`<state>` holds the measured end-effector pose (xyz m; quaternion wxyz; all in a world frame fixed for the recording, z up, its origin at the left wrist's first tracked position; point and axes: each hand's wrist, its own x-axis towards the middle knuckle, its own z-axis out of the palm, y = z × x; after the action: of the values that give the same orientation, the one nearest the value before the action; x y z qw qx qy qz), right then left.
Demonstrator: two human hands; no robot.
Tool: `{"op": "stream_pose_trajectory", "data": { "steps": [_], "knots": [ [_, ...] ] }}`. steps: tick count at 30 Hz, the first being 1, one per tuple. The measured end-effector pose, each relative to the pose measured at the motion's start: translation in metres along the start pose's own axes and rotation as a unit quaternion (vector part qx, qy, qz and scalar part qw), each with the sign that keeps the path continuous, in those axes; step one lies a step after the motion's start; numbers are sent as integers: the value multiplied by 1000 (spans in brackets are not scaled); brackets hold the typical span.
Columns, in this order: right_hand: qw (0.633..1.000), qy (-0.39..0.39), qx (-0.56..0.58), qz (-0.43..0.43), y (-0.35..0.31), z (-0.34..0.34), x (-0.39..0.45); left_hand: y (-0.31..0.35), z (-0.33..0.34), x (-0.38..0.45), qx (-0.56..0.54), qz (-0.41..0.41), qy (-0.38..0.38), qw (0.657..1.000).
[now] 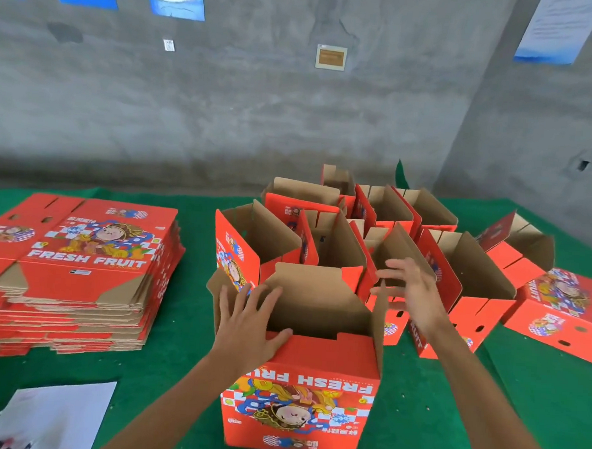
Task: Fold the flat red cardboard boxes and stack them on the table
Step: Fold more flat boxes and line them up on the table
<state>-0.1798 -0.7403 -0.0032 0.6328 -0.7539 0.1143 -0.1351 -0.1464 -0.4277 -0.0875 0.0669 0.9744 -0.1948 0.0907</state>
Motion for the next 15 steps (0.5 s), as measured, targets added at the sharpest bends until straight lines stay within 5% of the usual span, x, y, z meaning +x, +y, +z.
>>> {"op": "stream_pose_trajectory", "data": {
  "steps": [2,4,6,9,15],
  "knots": [
    [998,-51,21,13,21,4,-9,9,-3,0,14,-14,36,999],
    [976,-102,-190,-29,53,16,-18,20,-5,0,26,-16,95,995],
    [916,-100,-382,-69,74,31,-25,29,-6,0,10,-14,147,989],
    [931,-72,-355,-52,80,40,-24,35,-2,-4,-81,-17,184,979],
    [951,-81,-270,-123,84,37,-29,31,5,-24,-137,0,104,985]
  ]
}}
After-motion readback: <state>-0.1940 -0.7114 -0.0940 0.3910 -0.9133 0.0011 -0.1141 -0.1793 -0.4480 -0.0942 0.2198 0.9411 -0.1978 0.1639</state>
